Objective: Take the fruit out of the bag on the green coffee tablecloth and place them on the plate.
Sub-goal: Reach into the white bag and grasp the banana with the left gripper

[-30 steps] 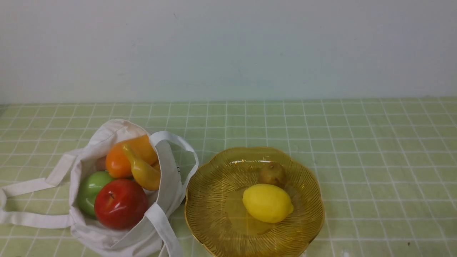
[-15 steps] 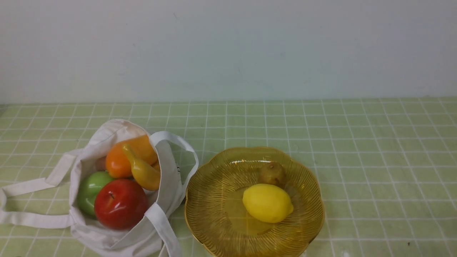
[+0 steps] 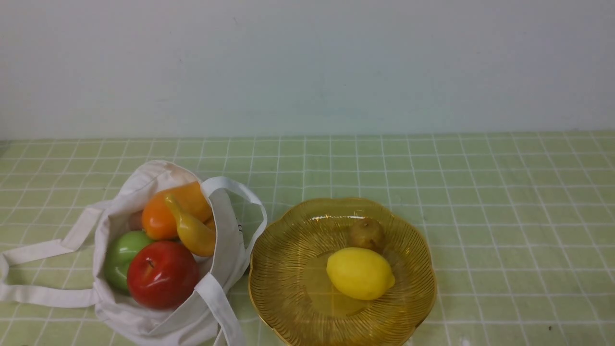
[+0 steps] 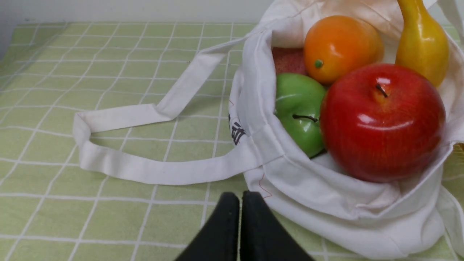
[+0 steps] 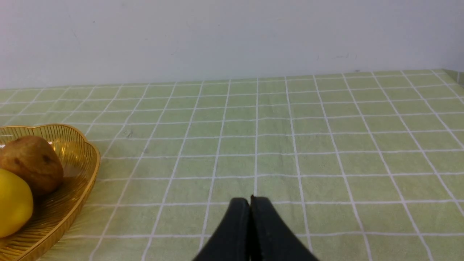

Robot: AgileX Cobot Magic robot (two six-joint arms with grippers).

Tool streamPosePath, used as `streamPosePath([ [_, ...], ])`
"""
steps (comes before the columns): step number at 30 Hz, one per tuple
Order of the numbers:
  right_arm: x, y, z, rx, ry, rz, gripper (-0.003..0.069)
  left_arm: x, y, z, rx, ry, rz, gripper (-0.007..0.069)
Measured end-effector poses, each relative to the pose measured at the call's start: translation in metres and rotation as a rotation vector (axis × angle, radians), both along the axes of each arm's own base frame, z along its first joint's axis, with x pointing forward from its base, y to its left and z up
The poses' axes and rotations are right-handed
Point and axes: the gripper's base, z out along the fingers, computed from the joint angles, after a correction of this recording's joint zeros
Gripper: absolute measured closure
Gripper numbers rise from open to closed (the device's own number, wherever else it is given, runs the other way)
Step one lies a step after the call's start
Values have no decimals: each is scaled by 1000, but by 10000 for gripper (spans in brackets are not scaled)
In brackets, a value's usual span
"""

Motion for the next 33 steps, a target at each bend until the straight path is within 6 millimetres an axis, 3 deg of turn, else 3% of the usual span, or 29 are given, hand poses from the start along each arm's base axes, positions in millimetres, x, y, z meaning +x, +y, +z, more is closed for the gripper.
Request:
streamPosePath([
  [15,0,0,0,0,0,0,674,0,0,0,-17,-1,1,632],
  [18,0,0,0,0,0,0,674,0,-5,0,-200,-6,11,632],
  [20,0,0,0,0,0,0,674,0,-12,2,-541,-8,35,632],
  [25,0,0,0,0,0,0,674,0,-22,7,-974,-2,44,632],
  [31,0,0,0,0,0,0,674,2,-22,17,-1073,-73,28,632],
  [33,0,0,0,0,0,0,674,-1,-24,39,-992,-110,-39,632],
])
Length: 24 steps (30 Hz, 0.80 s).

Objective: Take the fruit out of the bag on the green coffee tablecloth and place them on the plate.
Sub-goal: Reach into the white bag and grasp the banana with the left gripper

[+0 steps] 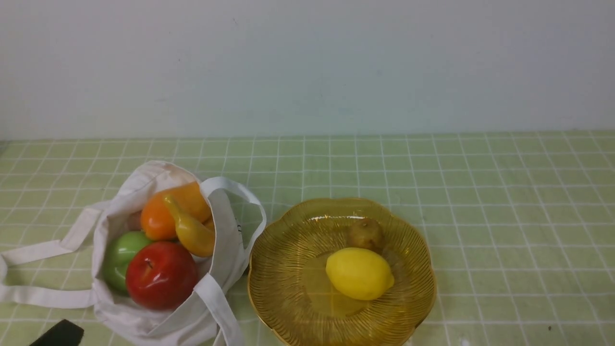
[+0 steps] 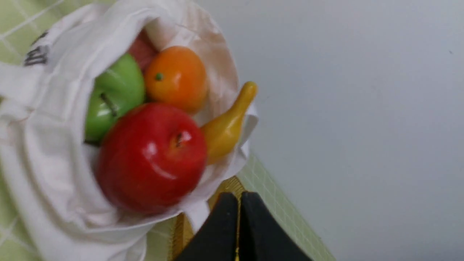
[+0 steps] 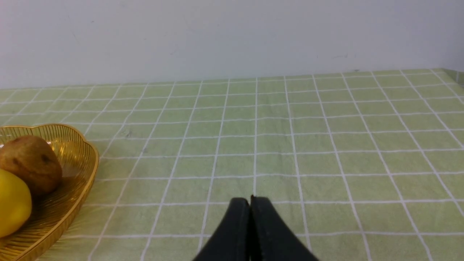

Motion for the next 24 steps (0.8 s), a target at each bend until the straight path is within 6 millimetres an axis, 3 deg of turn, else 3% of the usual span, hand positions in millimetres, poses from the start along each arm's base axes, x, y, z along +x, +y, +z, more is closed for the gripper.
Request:
streamPosePath([
  [5,0,0,0,0,0,0,674,5,-5,41,179,21,-89,632],
  [9,0,0,0,0,0,0,674,38,-9,74,477,271,-291,631],
  [14,0,0,0,0,0,0,674,87,-5,91,674,468,-457,586],
  [18,0,0,0,0,0,0,674,139,-5,95,720,519,-566,414],
  [22,0,0,0,0,0,0,674,170,-8,93,737,496,-650,212],
  [24,0,0,0,-1,0,0,674,181,-9,89,727,490,-673,153],
])
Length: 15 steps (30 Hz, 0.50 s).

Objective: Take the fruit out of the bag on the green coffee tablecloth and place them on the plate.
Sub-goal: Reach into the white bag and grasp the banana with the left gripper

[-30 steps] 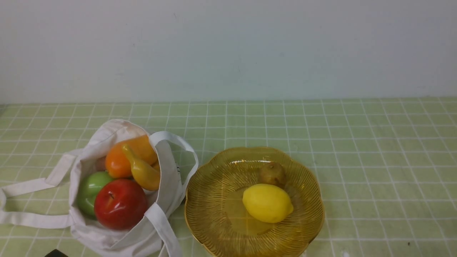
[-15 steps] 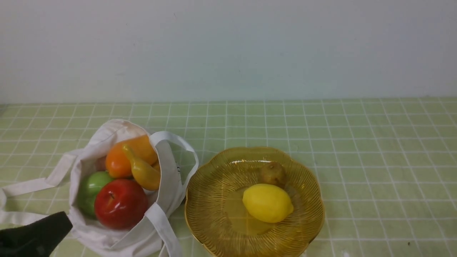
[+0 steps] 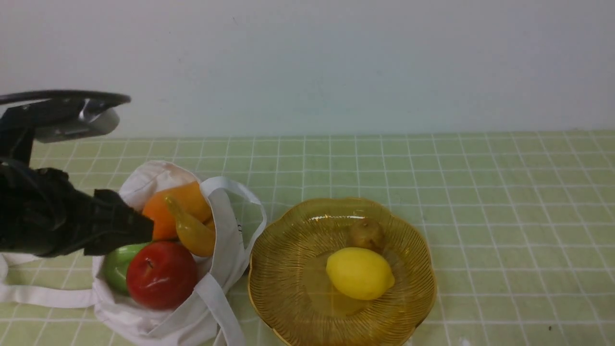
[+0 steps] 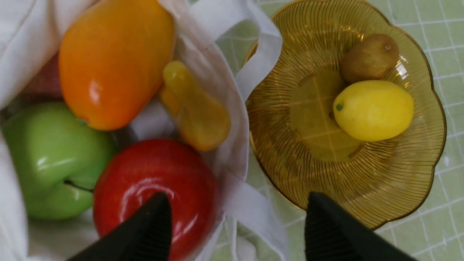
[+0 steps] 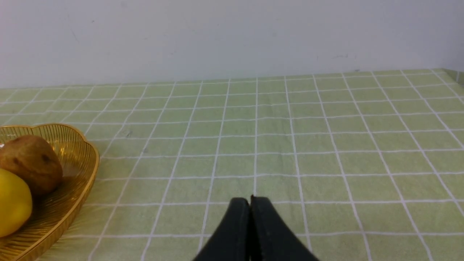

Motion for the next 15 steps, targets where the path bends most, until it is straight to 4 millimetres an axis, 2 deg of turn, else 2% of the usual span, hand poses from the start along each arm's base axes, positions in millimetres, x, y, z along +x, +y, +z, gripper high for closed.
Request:
streamPosePath([
  [4,0,0,0,0,0,0,674,17,-2,-8,-27,-9,-19,104],
  [15,0,0,0,0,0,0,674,49,-5,-36,-61,-47,-55,95],
])
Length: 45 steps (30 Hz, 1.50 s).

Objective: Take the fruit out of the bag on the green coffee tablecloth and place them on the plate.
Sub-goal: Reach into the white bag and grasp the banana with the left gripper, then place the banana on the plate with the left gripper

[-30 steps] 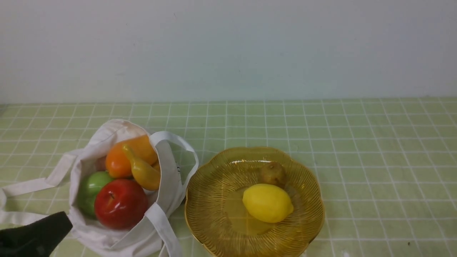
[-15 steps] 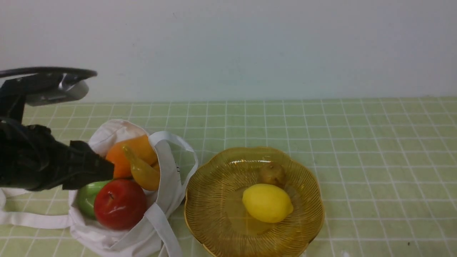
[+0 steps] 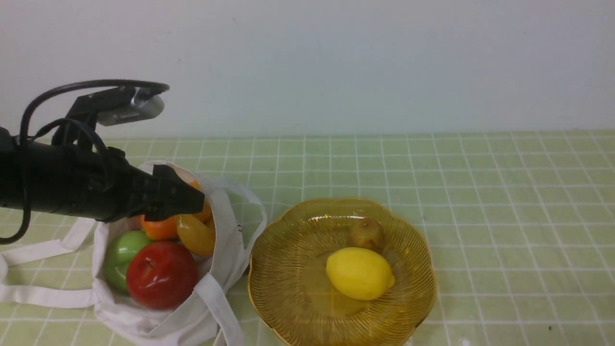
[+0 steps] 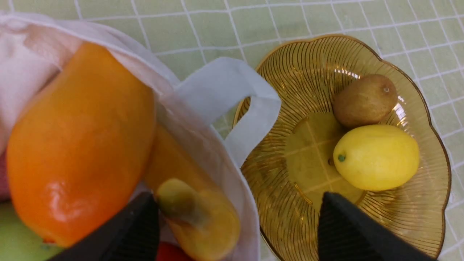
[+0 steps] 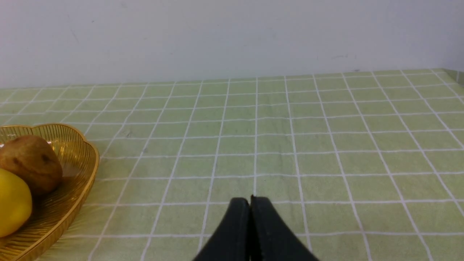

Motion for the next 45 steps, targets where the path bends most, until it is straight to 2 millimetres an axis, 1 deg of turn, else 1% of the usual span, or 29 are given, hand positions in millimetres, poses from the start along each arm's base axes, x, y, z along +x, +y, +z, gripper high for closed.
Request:
streamPosePath([
  [3,0,0,0,0,0,0,674,5,1,-6,6,5,9,125],
  [5,0,0,0,0,0,0,674,7,1,-9,8,9,15,174],
  [6,0,0,0,0,0,0,674,7,2,-10,12,10,15,216],
  [7,0,0,0,0,0,0,674,7,2,-10,13,9,16,216],
  [9,0,0,0,0,0,0,674,9,3,-11,31,1,22,329],
  [10,0,0,0,0,0,0,674,8,3,-11,32,1,21,351],
  [11,0,0,0,0,0,0,674,8,4,-11,46,0,16,438],
  [12,0,0,0,0,0,0,674,8,4,-12,56,1,11,498],
  [13,0,0,0,0,0,0,674,8,5,-12,69,0,3,540],
  [16,0,0,0,0,0,0,674,9,6,-9,95,-10,-13,543],
  [19,0,0,0,0,0,0,674,7,8,12,144,-56,-27,543],
  [21,0,0,0,0,0,0,674,1,11,44,193,-125,-22,543],
  [22,0,0,0,0,0,0,674,2,11,49,194,-135,-15,543],
  [23,0,0,0,0,0,0,674,-5,14,74,230,-183,-1,542],
  [24,0,0,0,0,0,0,674,-5,14,79,233,-194,2,542],
  [26,0,0,0,0,0,0,674,-14,17,108,264,-225,23,542],
  [29,0,0,0,1,0,0,674,-24,17,128,258,-215,36,542],
  [31,0,0,0,1,0,0,674,-29,15,131,247,-185,21,542],
  [36,0,0,0,1,0,0,674,-33,12,127,220,-113,-13,542],
  [45,0,0,0,1,0,0,674,-33,12,126,218,-96,-21,542],
])
